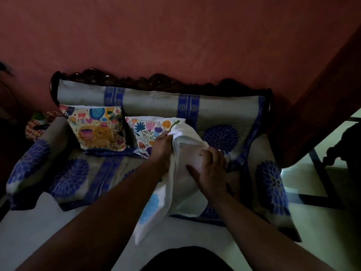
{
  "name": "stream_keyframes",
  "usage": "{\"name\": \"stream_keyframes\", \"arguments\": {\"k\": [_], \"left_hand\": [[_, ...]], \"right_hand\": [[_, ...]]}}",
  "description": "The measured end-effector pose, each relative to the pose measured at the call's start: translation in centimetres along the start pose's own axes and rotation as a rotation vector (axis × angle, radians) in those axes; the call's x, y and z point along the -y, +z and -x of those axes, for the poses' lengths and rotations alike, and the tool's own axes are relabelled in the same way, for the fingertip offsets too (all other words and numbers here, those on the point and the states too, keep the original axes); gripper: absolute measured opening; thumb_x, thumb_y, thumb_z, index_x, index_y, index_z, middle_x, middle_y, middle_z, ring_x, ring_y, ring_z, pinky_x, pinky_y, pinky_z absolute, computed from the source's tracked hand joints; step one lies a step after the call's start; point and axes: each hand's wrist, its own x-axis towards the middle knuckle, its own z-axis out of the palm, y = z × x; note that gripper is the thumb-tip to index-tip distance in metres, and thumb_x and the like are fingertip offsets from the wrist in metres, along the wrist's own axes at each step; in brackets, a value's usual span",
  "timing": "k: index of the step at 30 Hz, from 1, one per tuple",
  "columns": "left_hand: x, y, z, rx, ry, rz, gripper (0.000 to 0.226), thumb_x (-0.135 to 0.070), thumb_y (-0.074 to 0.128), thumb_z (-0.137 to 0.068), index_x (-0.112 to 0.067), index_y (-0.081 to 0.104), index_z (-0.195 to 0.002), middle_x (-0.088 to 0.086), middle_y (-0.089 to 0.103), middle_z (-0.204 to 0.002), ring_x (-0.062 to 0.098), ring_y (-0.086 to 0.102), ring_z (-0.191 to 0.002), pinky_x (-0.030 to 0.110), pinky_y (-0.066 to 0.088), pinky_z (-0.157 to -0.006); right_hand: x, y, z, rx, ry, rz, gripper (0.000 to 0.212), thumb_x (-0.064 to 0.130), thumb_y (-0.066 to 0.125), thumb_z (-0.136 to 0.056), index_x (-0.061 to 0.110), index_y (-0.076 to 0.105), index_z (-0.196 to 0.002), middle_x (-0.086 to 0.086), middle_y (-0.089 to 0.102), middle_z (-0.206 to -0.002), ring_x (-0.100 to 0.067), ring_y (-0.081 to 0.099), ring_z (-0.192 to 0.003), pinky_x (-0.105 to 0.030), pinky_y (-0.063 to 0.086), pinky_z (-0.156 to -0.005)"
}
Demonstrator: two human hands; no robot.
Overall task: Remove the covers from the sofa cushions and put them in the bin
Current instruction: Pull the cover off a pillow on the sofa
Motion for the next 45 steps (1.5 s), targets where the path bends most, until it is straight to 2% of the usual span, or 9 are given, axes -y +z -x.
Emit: {"name": "stream_keyframes", "arguments": {"k": [4,9,14,17,21,27,31,38,45], "left_hand": [[0.1,-0.6,-0.1,0.029,-0.001,-0.047,0.027,-0.013,0.052,-0.099,-0.009,0.070,-0.118,0.005,0.073,-0.109,0.017,0.069,-0.092,0.022,0.052,-0.072],[1.2,-0.9,0.7,0.023,-0.084,-0.069,0.032,-0.012,0.046,-0.101,-0.005,0.059,-0.130,0.002,0.060,-0.113,0.015,0.060,-0.090,0.033,0.046,-0.088],[1.2,-1.6,-0.1,-0.043,0.023,-0.069,0.029,-0.006,0.051,-0.096,0.004,0.067,-0.118,0.007,0.071,-0.103,0.007,0.068,-0.086,0.014,0.050,-0.062],[1.3,-1.4,0.5,-0.001,0.013,-0.001,0.023,-0.006,0.055,-0.092,-0.009,0.073,-0.106,0.006,0.073,-0.099,0.020,0.068,-0.093,0.022,0.052,-0.070],[1.4,-0.6,0.9,0.033,0.014,0.046,0.025,0.001,0.051,-0.092,-0.013,0.071,-0.097,-0.004,0.074,-0.080,0.014,0.067,-0.077,0.018,0.052,-0.062],[-0.3,-0.2,0.7,0.147,0.041,0.070,0.028,-0.017,0.053,-0.091,-0.019,0.073,-0.110,0.006,0.075,-0.106,0.027,0.070,-0.100,0.044,0.057,-0.090],[-0.4,-1.6,-0.2,0.208,0.151,-0.043,0.035,-0.026,0.055,-0.082,-0.023,0.070,-0.113,0.004,0.074,-0.105,0.030,0.068,-0.101,0.042,0.056,-0.087],[4.4,-2.4,2.8,0.150,0.107,-0.876,0.140,-0.083,0.070,-0.060,-0.020,-0.008,-0.159,0.013,0.016,-0.164,0.033,0.024,-0.149,0.053,0.033,-0.116],[6.3,-6.1,2.6,0.385,0.082,-1.154,0.093,-0.038,0.080,-0.078,-0.025,0.030,-0.155,0.010,0.052,-0.144,0.024,0.054,-0.124,0.032,0.045,-0.101]], "right_hand": [[1.4,0.3,2.4,0.274,0.181,-0.163,0.061,0.080,0.040,-0.090,0.025,0.051,-0.066,0.004,0.055,-0.066,-0.017,0.053,-0.066,-0.037,0.044,-0.068],[2.8,0.2,1.3,0.879,0.585,-0.098,0.109,0.098,0.030,-0.070,0.007,0.069,-0.116,-0.019,0.066,-0.120,-0.035,0.063,-0.108,-0.042,0.046,-0.096],[3.1,0.8,1.7,1.026,0.499,-0.074,0.095,0.100,0.029,-0.066,0.011,0.065,-0.063,-0.006,0.067,-0.062,-0.025,0.068,-0.064,-0.035,0.055,-0.071],[3.4,1.7,0.6,1.297,0.711,-0.228,0.091,0.088,0.046,-0.077,0.004,0.074,-0.098,-0.013,0.073,-0.079,-0.030,0.074,-0.073,-0.039,0.060,-0.074],[2.6,2.5,0.9,1.013,0.783,-0.338,0.080,0.077,0.050,-0.086,0.015,0.060,-0.136,-0.017,0.069,-0.118,-0.035,0.066,-0.102,-0.044,0.054,-0.086],[3.1,2.4,2.1,0.801,0.916,-0.537,0.068,0.075,0.056,-0.084,0.009,0.064,-0.099,-0.010,0.068,-0.096,-0.026,0.066,-0.087,-0.032,0.053,-0.075],[3.3,2.3,-0.3,0.680,0.631,-0.279,0.064,0.072,0.041,-0.093,0.013,0.061,-0.075,-0.011,0.070,-0.085,-0.028,0.067,-0.080,-0.035,0.055,-0.076],[3.2,3.8,-2.5,0.520,0.644,-0.447,0.035,0.038,0.053,-0.101,0.012,0.067,-0.083,-0.004,0.064,-0.075,-0.032,0.065,-0.086,-0.030,0.038,-0.072],[-0.3,4.1,-2.3,0.616,0.798,-0.456,0.044,0.040,0.046,-0.103,0.004,0.069,-0.111,-0.020,0.068,-0.111,-0.037,0.062,-0.107,-0.037,0.046,-0.087]]}}
